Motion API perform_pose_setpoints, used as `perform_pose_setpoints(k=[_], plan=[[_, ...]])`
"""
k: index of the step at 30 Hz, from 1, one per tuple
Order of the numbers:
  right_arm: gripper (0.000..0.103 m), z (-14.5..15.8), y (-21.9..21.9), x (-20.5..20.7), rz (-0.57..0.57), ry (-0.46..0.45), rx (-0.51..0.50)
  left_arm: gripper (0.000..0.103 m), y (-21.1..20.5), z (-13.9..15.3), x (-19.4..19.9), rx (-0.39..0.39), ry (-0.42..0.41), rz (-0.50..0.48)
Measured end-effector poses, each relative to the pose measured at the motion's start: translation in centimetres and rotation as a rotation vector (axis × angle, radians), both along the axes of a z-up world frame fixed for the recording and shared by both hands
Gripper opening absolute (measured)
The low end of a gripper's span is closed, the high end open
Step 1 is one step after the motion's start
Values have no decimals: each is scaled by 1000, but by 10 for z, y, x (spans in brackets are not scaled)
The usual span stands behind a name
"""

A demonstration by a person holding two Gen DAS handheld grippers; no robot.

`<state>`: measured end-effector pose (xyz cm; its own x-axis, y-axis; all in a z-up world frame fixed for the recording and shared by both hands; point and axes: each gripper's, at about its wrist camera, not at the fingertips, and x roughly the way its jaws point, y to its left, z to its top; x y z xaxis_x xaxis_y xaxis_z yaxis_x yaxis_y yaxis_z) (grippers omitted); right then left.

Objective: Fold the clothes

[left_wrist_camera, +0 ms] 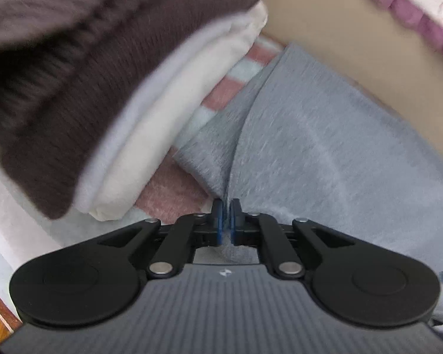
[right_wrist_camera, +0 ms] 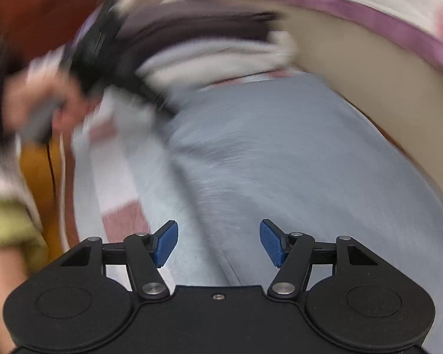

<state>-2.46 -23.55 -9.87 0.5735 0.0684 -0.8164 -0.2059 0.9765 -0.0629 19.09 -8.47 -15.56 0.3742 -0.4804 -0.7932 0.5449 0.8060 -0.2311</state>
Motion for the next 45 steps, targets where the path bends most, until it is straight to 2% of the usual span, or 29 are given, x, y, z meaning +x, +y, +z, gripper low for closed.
perform_pose_setpoints(k=[4, 6, 9, 11, 12, 13, 14, 17, 19, 20, 21, 23, 25, 26, 27, 28, 30, 33, 35, 36, 38, 40, 42, 45], plan=[[65, -21, 26, 28, 67, -23, -163, 4, -5, 18, -4, -24, -38, -30], [65, -23, 34, 35, 82, -53, -205, 4, -6, 21, -2, -44, -14, -45], [58, -22, 41, 48, 109, -64, -204, 4, 1, 13, 7, -107, 82, -21], [36, -24, 44, 58, 123, -57, -195, 4, 6, 7, 14, -150, 147, -4], [16, -25, 46, 63, 130, -54, -190, 4, 8, 2, 18, -191, 189, -3], [8, -26, 48, 68, 138, -50, -185, 5, 10, -3, 22, -233, 232, -3], [8, -24, 42, 73, 105, -49, -139, 5, 12, -8, 27, -276, 275, -4], [8, -16, 15, 80, -31, -55, 22, 5, 14, -15, 29, -290, 281, 7], [7, -15, -3, 79, -112, -58, 115, 9, 7, -14, 25, -256, 230, -16], [7, -14, -11, 78, -151, -61, 158, 17, 3, -13, 23, -232, 204, -27], [7, -14, -19, 76, -184, -63, 202, 31, -3, -14, 21, -203, 183, -49], [7, -13, -31, 72, -226, -77, 262, 49, -15, -14, 15, -144, 143, -94], [7, -13, -39, 68, -259, -87, 300, 48, -27, -19, 10, -76, 107, -127], [7, -13, -40, 67, -264, -91, 306, 45, -32, -21, 10, -53, 93, -142], [7, -12, -42, 66, -267, -95, 311, 17, -33, -15, 11, -52, 55, -146], [8, -12, -44, 65, -270, -99, 316, 6, -34, -8, 13, -54, 14, -150], [8, -9, -44, 61, -264, -101, 337, 6, -36, 5, 16, -57, -67, -156], [8, -4, -45, 54, -253, -104, 369, 5, -28, 60, 14, -112, -324, -103], [12, -3, -37, 50, -280, -85, 276, 0, -24, 77, 11, -101, -449, -82], [16, -3, -34, 45, -287, -74, 261, 0, -22, 85, 9, -94, -511, -71], [17, -5, -28, 36, -298, -51, 249, 0, -17, 76, 17, -75, -460, -73], [31, -9, -30, 25, -332, -27, 269, 0, -17, 53, 25, -21, -373, -38], [37, -12, -36, 15, -375, -6, 277, 0, -17, 33, 28, 25, -282, -55], [43, -13, -53, -2, -441, 8, 274, 5, -21, 22, 22, 26, -165, -94]])
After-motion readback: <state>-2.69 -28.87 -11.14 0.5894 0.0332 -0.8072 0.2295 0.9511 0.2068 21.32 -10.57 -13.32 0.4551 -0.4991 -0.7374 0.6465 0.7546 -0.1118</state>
